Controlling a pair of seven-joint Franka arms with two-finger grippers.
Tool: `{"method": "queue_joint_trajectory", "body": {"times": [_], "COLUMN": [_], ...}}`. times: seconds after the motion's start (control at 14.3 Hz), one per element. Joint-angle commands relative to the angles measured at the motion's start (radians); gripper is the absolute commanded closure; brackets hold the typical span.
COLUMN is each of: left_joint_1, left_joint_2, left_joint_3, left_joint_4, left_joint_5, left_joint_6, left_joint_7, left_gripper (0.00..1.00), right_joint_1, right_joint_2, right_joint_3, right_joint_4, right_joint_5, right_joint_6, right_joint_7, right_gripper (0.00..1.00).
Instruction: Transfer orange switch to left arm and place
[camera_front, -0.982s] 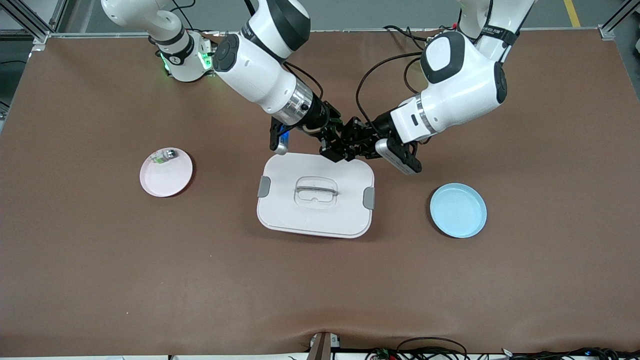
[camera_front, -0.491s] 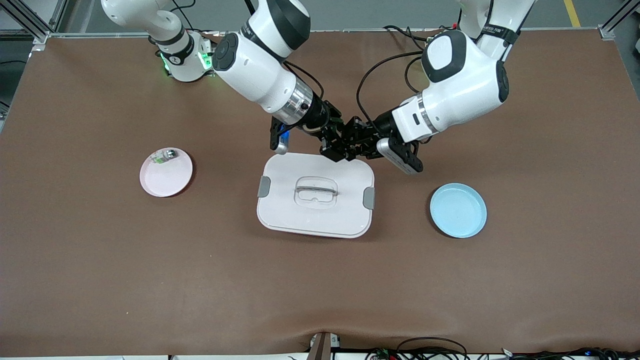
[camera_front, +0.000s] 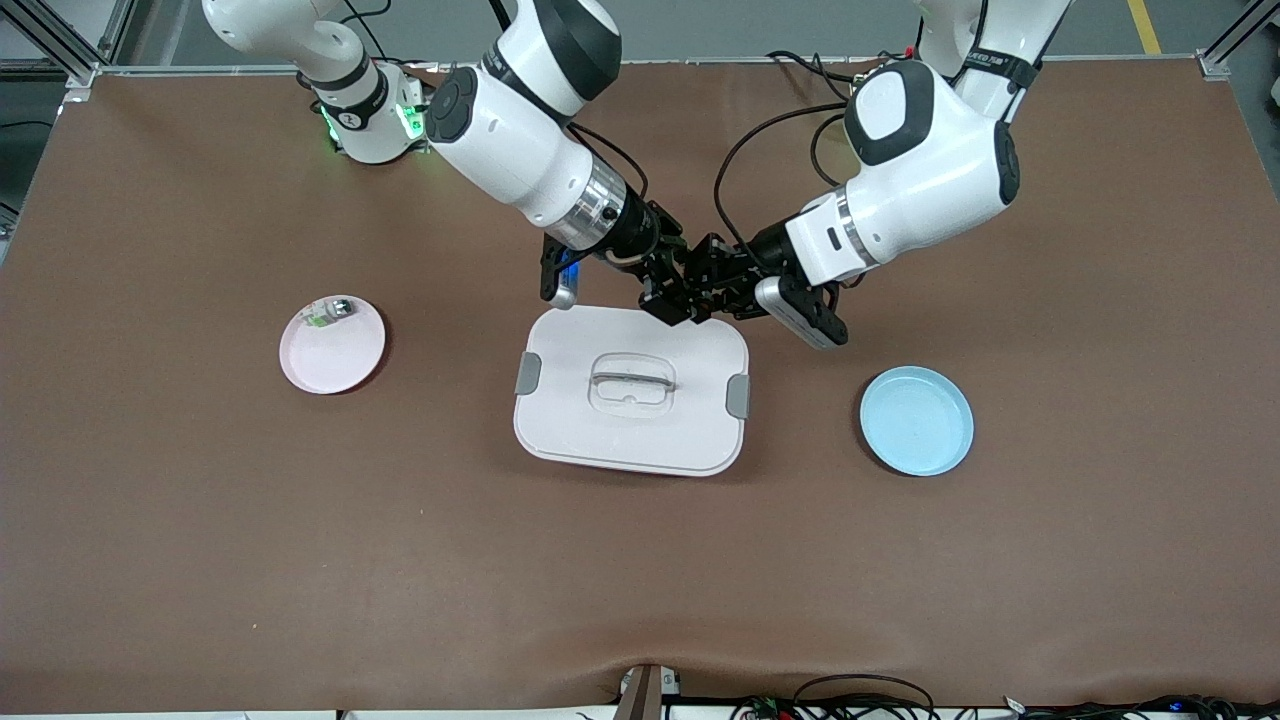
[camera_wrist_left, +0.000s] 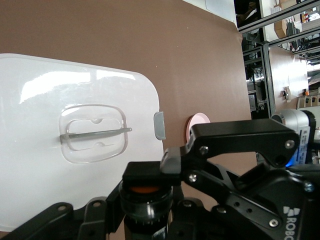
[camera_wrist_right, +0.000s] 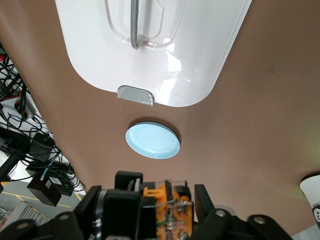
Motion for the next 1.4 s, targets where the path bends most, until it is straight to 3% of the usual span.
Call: {"method": "queue_joint_trajectory", "body": {"times": [0.0, 0.42, 0.63, 0.98, 1.12, 1.33], "left_joint_1": [0.026, 0.1, 0.175, 0.258, 0.259, 0.261], "left_joint_2": [-0.017, -0.017, -0.022, 0.009, 0.012, 0.019], "left_joint_3": [0.001, 0.001, 0.001, 0.003, 0.003, 0.004], "left_joint_4": [0.004, 0.023, 0.062, 0.194, 0.203, 0.201], "left_joint_5": [0.0, 0.196, 0.306, 0.55, 0.677, 0.765], "left_joint_6": [-0.03, -0.129, -0.246, -0.419, -0.438, -0.464], "left_joint_7": [0.007, 0.004, 0.003, -0.011, 0.001, 0.078], "left_gripper": [1.0, 1.0, 1.0, 1.0, 1.0, 1.0], "right_joint_1": [0.012, -0.002, -0.004, -0.059, -0.089, -0.158], "right_joint_2": [0.017, 0.015, 0.001, -0.025, -0.042, -0.074], "right_joint_3": [-0.01, -0.013, -0.016, -0.018, -0.019, -0.019], "right_joint_4": [0.019, 0.027, 0.016, 0.019, 0.021, 0.021], "right_joint_5": [0.003, -0.003, -0.074, -0.104, -0.105, -0.105], "right_joint_6": [-0.009, -0.015, -0.04, -0.196, -0.259, -0.381], "right_joint_7": [0.003, 0.003, -0.02, -0.291, -0.372, -0.525], "right_gripper": [0.0, 0.0, 0.0, 0.0, 0.0, 0.0]}}
